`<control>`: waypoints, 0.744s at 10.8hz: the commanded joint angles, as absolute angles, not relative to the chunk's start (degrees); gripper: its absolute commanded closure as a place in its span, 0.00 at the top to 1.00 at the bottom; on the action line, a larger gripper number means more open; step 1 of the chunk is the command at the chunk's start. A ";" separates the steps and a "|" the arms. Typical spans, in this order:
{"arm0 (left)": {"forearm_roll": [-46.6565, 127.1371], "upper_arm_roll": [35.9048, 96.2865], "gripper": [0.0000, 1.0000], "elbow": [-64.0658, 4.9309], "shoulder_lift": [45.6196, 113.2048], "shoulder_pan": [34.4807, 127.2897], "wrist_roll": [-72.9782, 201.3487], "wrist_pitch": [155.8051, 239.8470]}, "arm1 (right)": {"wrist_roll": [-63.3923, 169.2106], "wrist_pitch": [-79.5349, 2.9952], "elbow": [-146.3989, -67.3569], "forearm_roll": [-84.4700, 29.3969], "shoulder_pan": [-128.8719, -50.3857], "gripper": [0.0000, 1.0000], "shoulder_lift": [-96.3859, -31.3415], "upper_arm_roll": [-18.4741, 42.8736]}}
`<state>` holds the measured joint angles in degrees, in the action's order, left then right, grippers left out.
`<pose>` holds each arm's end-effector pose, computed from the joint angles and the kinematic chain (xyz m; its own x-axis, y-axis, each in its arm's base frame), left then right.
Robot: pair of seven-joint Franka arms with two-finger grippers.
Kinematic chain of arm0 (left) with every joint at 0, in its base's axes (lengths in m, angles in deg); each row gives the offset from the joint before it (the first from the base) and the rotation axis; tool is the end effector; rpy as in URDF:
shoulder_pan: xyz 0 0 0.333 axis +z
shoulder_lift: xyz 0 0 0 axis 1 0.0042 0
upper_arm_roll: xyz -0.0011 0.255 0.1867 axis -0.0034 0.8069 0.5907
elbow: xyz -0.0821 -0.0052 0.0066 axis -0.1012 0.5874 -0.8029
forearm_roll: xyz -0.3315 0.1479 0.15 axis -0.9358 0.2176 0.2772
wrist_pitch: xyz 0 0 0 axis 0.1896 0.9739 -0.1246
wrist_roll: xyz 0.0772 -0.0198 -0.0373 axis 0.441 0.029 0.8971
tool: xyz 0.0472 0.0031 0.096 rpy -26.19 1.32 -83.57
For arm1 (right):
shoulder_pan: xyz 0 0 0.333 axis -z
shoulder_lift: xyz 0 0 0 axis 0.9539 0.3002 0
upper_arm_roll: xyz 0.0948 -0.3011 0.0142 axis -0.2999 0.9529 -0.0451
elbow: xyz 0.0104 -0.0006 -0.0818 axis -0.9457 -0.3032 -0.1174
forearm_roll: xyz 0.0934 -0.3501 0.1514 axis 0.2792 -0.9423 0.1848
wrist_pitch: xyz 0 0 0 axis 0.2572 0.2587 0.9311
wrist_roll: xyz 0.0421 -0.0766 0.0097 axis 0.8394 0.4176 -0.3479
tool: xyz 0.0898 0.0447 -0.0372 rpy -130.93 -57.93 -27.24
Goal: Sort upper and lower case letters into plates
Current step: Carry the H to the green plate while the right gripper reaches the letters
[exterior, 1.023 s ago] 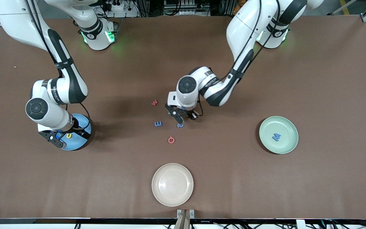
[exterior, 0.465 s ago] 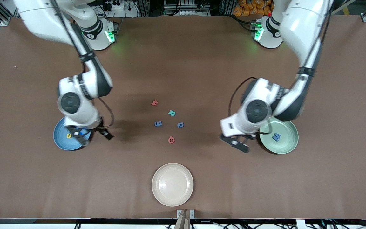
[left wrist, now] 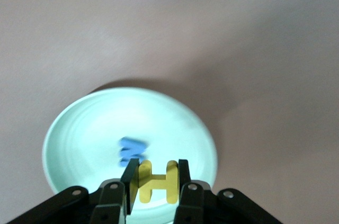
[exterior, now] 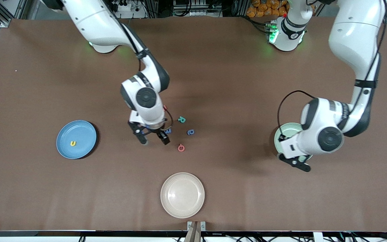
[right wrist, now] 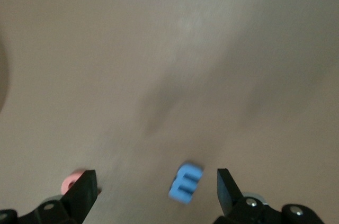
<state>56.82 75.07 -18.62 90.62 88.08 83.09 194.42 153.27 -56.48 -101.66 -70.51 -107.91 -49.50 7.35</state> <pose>0.6727 -0.1064 0.2626 0.8813 -0.4304 -0.1951 -0.4331 -0.9008 0.0309 0.5701 0.3949 0.2357 0.5511 -0.8304 0.0819 -0.8306 -0.5553 -0.0414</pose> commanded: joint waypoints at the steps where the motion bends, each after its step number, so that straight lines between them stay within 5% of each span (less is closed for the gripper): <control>1: 56.18 75.27 0.40 -18.98 91.40 89.32 85.48 194.22 | 161.09 -55.28 -96.98 -70.45 -109.61 1.00 -47.16 7.54; 2: 56.09 75.98 0.82 -18.72 91.49 89.32 88.19 194.65 | 163.73 -55.28 -96.02 -67.31 -109.97 1.00 -46.64 7.54; 3: 56.00 76.07 1.00 -18.54 91.41 89.32 89.69 194.66 | 164.46 -54.93 -94.18 -63.37 -111.02 1.00 -45.94 7.63; 8: 55.39 75.98 1.00 -16.34 90.53 86.16 88.92 194.66 | 174.75 -54.48 -90.74 -61.48 -114.01 1.00 -42.08 7.63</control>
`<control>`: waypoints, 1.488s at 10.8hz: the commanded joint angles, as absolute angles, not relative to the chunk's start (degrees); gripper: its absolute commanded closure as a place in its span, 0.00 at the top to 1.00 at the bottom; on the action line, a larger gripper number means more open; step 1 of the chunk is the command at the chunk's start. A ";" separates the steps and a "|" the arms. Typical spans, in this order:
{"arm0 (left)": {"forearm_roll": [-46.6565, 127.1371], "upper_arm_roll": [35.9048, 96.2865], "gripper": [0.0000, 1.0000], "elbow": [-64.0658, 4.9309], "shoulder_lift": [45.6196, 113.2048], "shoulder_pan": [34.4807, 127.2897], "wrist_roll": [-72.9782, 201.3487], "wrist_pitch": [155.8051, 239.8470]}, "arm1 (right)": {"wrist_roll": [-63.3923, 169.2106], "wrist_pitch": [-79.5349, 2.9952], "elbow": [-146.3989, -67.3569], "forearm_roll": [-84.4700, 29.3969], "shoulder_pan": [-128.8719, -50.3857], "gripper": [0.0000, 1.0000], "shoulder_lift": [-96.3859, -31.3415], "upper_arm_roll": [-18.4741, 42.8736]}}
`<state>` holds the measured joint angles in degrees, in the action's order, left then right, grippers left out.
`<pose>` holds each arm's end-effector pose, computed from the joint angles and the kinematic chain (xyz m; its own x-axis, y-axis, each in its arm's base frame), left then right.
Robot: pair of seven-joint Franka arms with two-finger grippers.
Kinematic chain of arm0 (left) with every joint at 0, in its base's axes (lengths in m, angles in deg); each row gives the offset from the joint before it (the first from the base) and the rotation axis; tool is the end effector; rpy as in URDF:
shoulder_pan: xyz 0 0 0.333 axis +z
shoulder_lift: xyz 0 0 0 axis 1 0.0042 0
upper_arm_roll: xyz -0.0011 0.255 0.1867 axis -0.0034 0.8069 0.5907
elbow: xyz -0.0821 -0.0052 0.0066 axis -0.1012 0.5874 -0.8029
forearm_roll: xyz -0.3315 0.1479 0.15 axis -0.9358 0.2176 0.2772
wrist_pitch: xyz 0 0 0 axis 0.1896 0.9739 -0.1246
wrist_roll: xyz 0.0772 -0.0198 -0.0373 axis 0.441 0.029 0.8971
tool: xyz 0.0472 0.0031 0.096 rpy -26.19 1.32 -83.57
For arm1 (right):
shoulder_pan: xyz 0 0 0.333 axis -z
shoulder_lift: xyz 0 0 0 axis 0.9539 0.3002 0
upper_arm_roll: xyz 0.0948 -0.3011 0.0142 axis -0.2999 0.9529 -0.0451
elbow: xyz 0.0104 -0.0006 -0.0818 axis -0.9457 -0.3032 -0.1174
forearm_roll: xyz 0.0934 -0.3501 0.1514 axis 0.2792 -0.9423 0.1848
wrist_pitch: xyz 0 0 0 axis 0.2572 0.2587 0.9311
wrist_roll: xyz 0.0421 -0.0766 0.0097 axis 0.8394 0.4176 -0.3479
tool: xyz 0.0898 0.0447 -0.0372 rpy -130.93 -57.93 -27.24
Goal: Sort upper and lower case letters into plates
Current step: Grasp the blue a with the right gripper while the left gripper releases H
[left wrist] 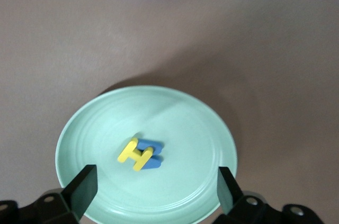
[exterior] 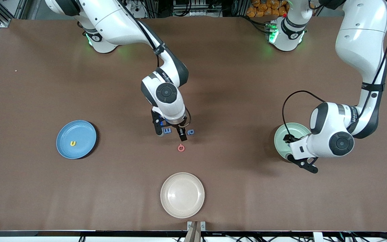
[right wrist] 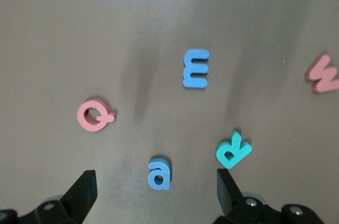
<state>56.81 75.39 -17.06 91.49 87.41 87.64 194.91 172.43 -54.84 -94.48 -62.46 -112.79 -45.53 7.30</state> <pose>0.6793 -0.1114 0.2642 0.8455 -0.5049 -0.1738 -0.5065 -0.8614 0.0385 0.5524 0.4613 0.2392 0.2441 -0.9687 -0.0457 -0.9690 -0.2418 -0.0497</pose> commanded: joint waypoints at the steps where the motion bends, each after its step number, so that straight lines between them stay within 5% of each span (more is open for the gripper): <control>1: 55.30 75.98 1.00 -16.25 89.83 86.16 88.92 194.66 | 174.57 -54.92 -89.43 -61.48 -114.45 1.00 -40.41 7.63; 4: 55.30 75.98 1.00 -16.34 88.08 86.07 88.92 194.22 | 174.13 -54.92 -82.67 -61.48 -114.37 1.00 -34.61 7.63; 16: 46.95 75.98 1.00 -16.34 82.44 77.02 76.64 192.72 | 174.22 -55.01 -84.58 -62.10 -115.24 1.00 -34.33 7.63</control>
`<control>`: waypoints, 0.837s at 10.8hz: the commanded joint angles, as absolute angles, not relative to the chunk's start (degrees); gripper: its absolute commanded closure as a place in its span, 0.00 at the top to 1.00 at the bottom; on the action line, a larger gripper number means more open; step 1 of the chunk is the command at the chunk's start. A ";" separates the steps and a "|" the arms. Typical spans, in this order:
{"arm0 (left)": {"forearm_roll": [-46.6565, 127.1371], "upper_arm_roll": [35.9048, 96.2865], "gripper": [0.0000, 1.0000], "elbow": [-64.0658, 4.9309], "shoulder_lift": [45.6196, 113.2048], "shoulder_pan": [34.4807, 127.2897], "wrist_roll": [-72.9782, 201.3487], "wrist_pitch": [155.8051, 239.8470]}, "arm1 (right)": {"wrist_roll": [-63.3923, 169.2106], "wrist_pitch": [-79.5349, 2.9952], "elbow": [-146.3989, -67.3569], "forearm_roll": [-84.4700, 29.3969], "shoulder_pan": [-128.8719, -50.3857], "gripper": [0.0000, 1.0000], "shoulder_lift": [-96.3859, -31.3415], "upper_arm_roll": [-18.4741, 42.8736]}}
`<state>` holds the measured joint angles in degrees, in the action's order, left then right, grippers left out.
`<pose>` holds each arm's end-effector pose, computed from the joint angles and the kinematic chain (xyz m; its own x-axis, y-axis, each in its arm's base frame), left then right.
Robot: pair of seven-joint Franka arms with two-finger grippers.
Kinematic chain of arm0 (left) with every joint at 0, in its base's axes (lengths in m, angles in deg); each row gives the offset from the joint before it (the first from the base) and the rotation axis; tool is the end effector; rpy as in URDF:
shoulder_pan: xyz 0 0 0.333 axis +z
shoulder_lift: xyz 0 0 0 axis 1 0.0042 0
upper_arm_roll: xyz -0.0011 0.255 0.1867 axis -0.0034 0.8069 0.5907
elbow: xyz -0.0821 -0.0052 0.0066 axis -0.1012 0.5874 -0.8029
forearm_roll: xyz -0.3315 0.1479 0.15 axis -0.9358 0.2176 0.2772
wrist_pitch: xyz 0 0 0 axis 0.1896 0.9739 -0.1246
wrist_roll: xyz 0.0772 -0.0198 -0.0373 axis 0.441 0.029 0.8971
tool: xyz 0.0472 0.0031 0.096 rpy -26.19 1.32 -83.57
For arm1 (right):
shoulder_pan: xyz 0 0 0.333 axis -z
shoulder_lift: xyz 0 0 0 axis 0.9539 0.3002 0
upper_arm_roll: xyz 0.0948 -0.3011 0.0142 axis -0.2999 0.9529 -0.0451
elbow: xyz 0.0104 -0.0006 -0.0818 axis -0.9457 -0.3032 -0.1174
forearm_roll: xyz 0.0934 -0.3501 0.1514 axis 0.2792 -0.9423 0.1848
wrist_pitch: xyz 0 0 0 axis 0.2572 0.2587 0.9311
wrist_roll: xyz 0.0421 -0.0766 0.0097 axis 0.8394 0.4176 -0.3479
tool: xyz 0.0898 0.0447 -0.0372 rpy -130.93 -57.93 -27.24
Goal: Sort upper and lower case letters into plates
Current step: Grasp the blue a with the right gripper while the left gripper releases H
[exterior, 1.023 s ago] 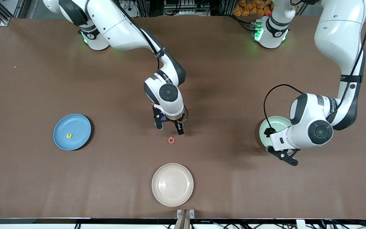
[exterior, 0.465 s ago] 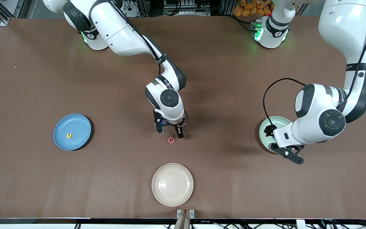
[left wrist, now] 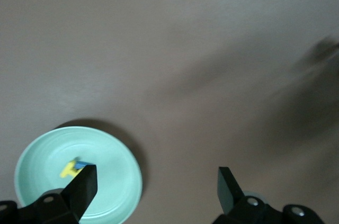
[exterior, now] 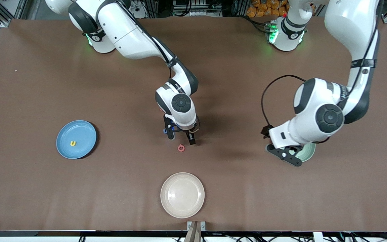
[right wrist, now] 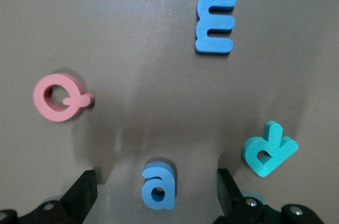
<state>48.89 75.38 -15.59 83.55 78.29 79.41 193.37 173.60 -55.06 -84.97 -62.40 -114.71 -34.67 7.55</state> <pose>0.6553 -0.2264 0.3691 0.8819 -0.4703 -0.0317 -0.4662 -0.8802 0.0886 0.5551 0.4932 0.1746 0.2541 -0.9666 -0.0343 -0.9669 -0.2530 -0.0330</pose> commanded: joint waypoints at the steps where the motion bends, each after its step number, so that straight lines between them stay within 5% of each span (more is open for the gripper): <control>1: 46.08 75.98 1.00 -16.34 82.53 76.49 73.83 192.64 | 174.31 -55.01 -84.67 -62.10 -115.33 1.00 -34.33 7.63; 2: 45.29 75.98 1.00 -16.34 82.53 75.88 71.71 192.72 | 174.22 -55.01 -84.85 -62.10 -115.42 1.00 -34.33 7.63; 3: 45.28 75.98 1.00 -16.25 82.71 74.83 70.12 192.72 | 174.22 -55.01 -84.85 -62.36 -115.51 0.83 -34.24 7.72; 4: 45.28 75.98 1.00 -16.25 82.79 74.56 69.24 192.72 | 174.22 -55.10 -84.94 -62.45 -116.03 0.16 -34.24 7.72; 5: 45.28 75.98 1.00 -16.25 82.79 74.64 69.23 192.72 | 174.31 -55.62 -85.20 -62.80 -116.38 0.00 -34.33 7.80; 9: 44.32 75.98 1.00 -16.08 82.88 74.47 69.23 193.16 | 174.05 -56.42 -86.25 -64.03 -116.30 0.00 -34.42 7.98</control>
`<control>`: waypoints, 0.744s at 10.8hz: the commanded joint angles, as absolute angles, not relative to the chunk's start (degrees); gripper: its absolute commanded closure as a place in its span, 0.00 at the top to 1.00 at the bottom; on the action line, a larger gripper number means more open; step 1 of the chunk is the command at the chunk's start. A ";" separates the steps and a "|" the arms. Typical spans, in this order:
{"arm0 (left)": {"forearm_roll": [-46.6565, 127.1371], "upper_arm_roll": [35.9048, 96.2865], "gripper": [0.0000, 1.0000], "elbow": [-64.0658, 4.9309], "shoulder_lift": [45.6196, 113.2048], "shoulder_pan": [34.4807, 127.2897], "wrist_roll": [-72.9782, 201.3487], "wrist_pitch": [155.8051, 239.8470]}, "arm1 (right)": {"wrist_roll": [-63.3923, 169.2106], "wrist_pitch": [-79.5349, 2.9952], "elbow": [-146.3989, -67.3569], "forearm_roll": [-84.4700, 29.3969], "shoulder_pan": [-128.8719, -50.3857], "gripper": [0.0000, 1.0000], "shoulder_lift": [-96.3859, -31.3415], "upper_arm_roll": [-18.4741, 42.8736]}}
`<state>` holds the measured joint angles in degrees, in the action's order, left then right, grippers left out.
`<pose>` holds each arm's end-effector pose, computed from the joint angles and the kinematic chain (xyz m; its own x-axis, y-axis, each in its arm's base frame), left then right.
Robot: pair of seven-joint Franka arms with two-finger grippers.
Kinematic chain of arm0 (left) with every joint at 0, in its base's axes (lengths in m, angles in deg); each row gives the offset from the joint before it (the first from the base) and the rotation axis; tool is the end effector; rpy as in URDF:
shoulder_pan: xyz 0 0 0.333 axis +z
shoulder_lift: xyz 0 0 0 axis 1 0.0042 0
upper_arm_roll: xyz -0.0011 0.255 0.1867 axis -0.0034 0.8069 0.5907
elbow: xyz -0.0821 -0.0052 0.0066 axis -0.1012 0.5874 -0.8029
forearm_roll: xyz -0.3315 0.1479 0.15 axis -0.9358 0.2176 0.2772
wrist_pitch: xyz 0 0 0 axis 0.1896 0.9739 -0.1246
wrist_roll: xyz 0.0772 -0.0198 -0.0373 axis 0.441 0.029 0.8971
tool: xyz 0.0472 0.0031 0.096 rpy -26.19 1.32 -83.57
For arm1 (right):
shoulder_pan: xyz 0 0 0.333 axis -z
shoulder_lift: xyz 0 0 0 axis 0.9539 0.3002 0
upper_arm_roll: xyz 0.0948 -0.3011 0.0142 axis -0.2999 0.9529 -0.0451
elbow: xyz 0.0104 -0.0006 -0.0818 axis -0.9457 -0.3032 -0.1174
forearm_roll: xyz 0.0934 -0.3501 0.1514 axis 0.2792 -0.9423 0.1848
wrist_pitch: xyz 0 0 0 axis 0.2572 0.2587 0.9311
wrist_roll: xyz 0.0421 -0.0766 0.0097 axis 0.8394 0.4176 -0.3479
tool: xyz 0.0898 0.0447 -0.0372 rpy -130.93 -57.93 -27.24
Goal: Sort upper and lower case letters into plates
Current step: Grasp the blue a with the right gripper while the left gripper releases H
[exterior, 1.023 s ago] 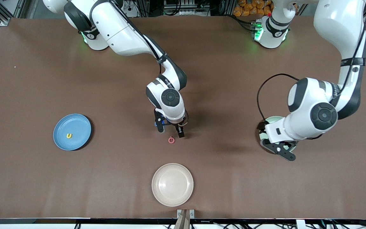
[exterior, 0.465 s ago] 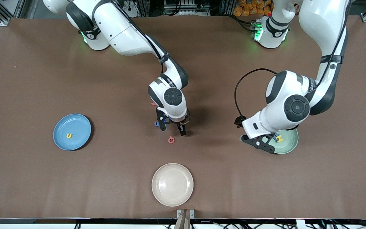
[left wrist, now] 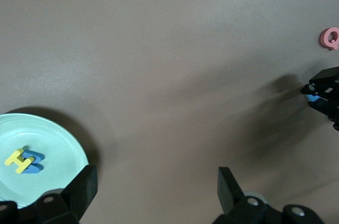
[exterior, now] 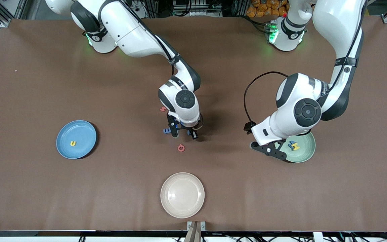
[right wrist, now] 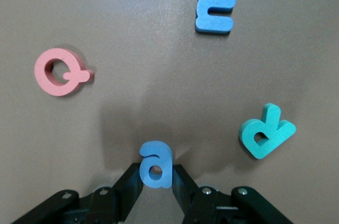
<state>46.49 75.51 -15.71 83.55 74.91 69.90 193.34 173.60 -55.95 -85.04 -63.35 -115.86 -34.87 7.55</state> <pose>0.6398 -0.2658 0.3682 0.9327 -0.3572 -0.0507 -0.3495 -0.9294 0.1186 0.5466 0.5052 0.1781 0.2841 -0.9583 -0.0306 -0.9578 -0.2822 -0.0546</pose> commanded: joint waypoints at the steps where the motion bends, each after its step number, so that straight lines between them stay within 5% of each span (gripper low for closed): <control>1: 43.01 75.98 1.00 -15.73 82.97 74.21 69.06 193.51 | 173.96 -56.16 -86.25 -64.20 -115.86 0.00 -34.59 8.07; 8: 42.38 76.07 1.00 -13.18 85.34 67.63 58.46 198.33 | 163.79 -48.71 -85.46 -65.61 -112.08 0.00 -38.19 11.13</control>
<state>43.54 75.28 -14.90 83.97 70.15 62.46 196.47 167.19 -51.95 -84.93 -64.86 -112.40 -36.41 9.83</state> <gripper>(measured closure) 0.000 0.731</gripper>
